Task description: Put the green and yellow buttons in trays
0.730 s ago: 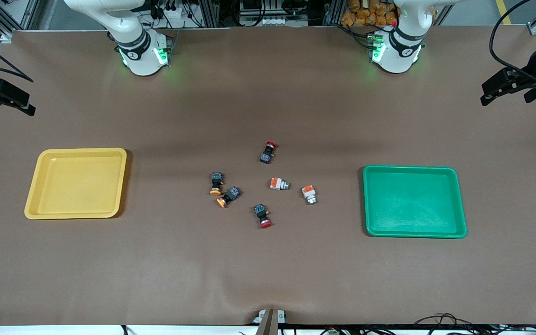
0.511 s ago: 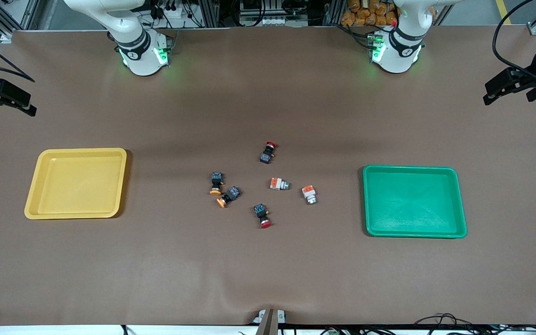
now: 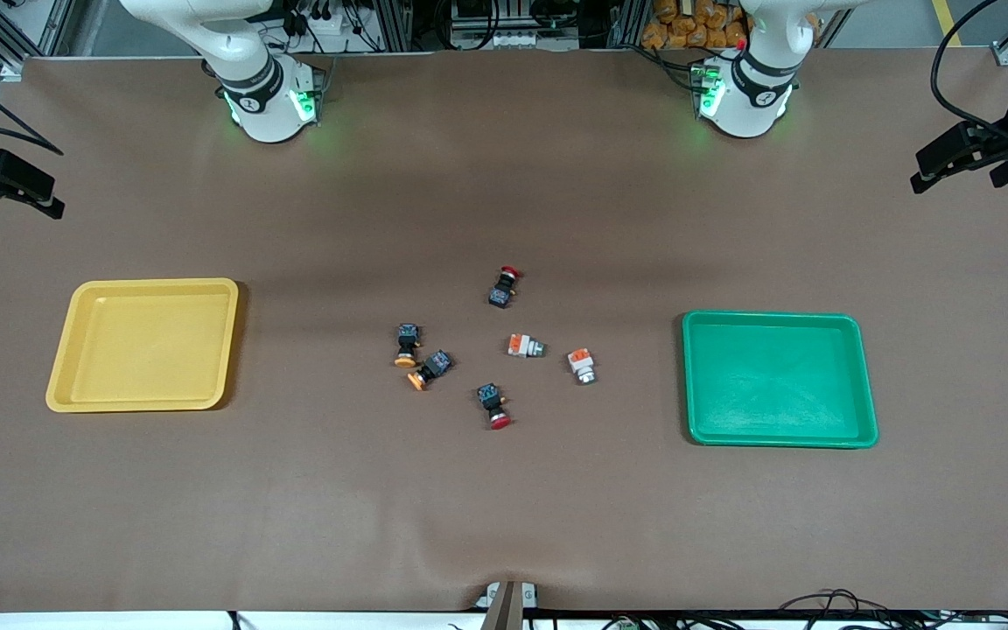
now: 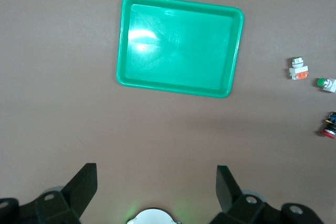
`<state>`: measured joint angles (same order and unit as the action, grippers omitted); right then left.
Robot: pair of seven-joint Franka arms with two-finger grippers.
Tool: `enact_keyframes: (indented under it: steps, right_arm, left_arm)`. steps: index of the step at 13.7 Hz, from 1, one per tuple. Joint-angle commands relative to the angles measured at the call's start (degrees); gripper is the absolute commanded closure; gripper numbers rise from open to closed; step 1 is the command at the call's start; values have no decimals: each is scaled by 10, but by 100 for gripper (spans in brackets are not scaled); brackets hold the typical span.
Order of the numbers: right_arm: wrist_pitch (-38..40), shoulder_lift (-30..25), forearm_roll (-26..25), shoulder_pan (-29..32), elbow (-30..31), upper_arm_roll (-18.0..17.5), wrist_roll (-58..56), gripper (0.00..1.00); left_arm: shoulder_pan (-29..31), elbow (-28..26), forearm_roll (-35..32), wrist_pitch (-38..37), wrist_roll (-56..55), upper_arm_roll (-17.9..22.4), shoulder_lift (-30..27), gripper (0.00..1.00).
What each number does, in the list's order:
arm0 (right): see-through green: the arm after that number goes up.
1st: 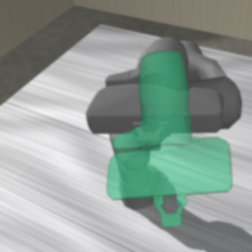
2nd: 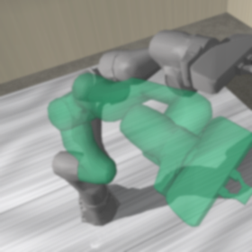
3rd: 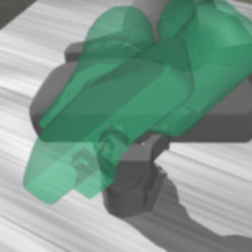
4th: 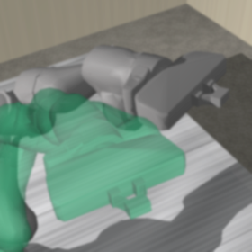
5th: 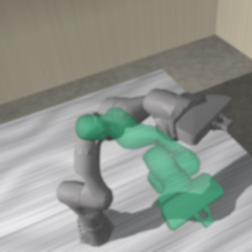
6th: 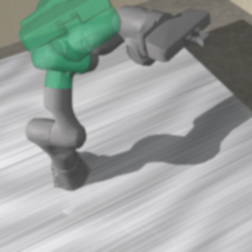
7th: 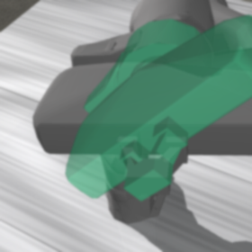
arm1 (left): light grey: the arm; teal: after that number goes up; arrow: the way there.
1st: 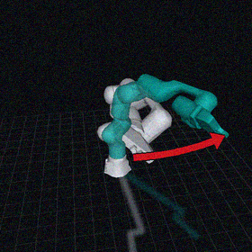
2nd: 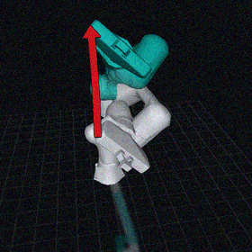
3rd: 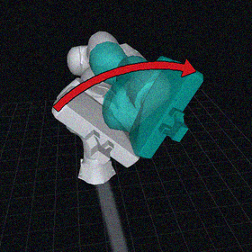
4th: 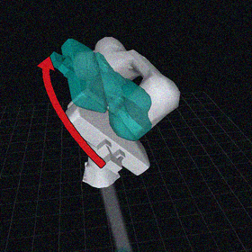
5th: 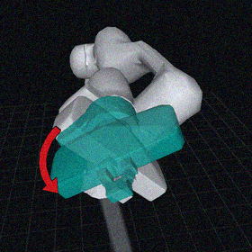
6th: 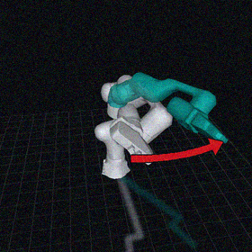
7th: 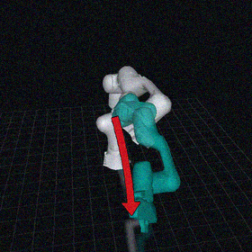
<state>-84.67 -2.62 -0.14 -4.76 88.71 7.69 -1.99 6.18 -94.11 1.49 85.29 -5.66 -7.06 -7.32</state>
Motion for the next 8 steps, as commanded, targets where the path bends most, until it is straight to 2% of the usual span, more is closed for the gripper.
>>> enact_keyframes:
  steps: [1,5,8]
  right_arm:
    - [3,9,-3,-6,-12,0,-5,0]
    - [5,13,-7,-46,-12,0,-3,0]
    - [0,14,-3,-47,-13,0,-5,0]
  left_arm:
    - [3,13,8,-19,14,0,6,0]
    - [1,10,8,-31,7,-1,6,0]
    - [-4,9,12,-28,6,-7,27,0]
